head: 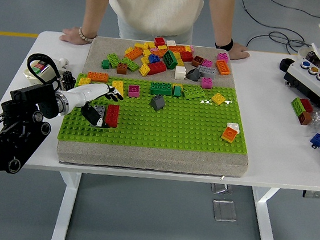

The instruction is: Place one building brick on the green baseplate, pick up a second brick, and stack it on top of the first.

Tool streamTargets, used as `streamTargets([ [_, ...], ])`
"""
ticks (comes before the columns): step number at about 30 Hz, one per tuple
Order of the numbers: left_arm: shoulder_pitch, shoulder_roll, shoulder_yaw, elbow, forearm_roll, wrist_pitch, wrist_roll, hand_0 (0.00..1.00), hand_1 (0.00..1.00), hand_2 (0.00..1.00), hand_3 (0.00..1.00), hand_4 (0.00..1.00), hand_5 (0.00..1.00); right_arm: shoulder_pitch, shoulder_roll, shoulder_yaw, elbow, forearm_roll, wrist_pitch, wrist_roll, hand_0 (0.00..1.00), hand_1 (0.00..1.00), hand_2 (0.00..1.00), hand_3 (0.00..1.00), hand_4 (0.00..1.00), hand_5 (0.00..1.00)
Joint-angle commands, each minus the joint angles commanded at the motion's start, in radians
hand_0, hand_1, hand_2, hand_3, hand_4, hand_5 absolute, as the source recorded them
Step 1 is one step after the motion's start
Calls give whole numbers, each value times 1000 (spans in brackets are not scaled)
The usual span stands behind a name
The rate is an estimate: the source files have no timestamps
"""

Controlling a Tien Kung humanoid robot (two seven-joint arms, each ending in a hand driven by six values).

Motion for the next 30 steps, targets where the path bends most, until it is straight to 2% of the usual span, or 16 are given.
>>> streamTargets([
  [30,13,16,12,-27,-11,-12,2,924,830,805,813,974,52,-3,1,-2,0,-1,1,0,759,687,732,754,998,502],
])
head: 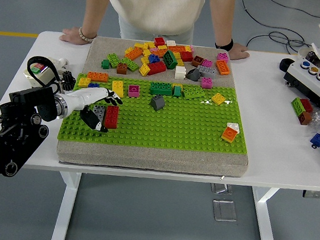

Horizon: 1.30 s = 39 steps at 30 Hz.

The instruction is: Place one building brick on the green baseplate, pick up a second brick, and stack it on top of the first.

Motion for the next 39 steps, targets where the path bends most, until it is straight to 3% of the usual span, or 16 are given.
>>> streamTargets([
  [12,2,3,-9,-26,-20,21,-11,924,829,802,813,975,53,0,0,1,0,1,0,0,759,687,732,754,998,501],
  [20,16,22,-22,-100,-17,4,-2,925,829,800,804,977,54,-1,-2,4,0,1,0,-1,760,687,732,754,998,501],
  [30,29,36,-29,-99,-1,1,3,925,829,801,773,982,63,0,0,3,0,4,-1,1,760,687,732,754,998,501],
  [39,67,56,-24,-137,8,-12,14,928,833,804,763,993,98,-2,-1,4,0,4,0,-1,760,687,731,754,998,501],
])
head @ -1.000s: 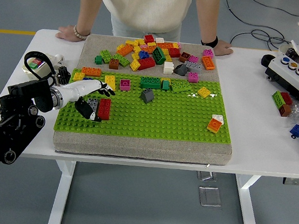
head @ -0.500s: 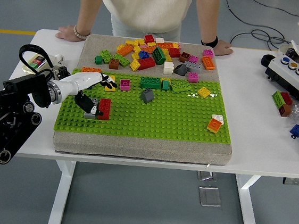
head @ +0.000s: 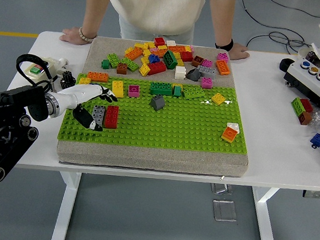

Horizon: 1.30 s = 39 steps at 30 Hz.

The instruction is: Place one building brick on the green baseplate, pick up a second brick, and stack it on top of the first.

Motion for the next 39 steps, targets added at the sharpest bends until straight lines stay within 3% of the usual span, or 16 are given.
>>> streamTargets([
  [13,42,24,4,-59,13,-17,10,933,835,806,705,979,127,-1,3,-4,0,2,-1,0,760,687,731,754,998,501],
  [14,44,25,5,-61,13,-18,11,941,842,811,670,972,132,-1,4,-5,0,2,-1,0,760,687,732,754,998,501],
  [30,51,20,15,-56,14,-17,11,945,846,817,657,968,137,-1,4,-7,0,4,-2,0,760,687,732,754,998,500],
  [39,56,24,-3,-83,22,-18,16,949,845,816,640,964,174,-2,4,-5,0,3,-1,0,759,687,732,754,998,500],
])
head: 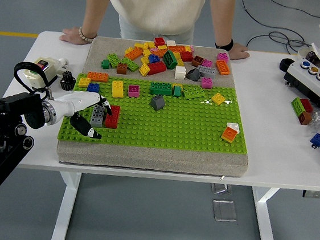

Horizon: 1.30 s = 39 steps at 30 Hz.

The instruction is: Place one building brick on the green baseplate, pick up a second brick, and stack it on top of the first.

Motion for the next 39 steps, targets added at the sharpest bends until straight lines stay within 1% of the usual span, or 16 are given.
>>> streamTargets([
  [1,0,0,-1,-1,0,-1,0,949,845,816,640,964,174,0,0,0,0,0,0,0,759,687,732,754,998,500],
  [6,8,6,-7,-48,1,-22,8,953,847,818,638,962,176,0,-1,3,0,-1,0,0,759,687,732,754,998,500],
  [17,16,7,6,-66,-13,-36,6,964,851,824,629,966,184,0,-1,4,0,0,0,0,759,687,732,754,998,501],
  [22,16,5,13,-69,-11,-39,6,964,851,824,629,966,184,1,-1,5,0,1,0,0,759,687,732,754,998,501],
  [23,16,4,14,-69,-11,-40,6,978,864,845,628,968,186,1,-1,5,0,1,0,0,759,687,732,754,998,501],
  [25,14,4,16,-67,-10,-41,7,978,864,845,628,968,186,1,-1,7,0,0,0,0,759,687,732,754,998,501],
  [39,7,0,30,-40,4,-41,9,984,873,854,623,968,191,0,0,5,0,1,0,0,759,687,732,754,998,500],
])
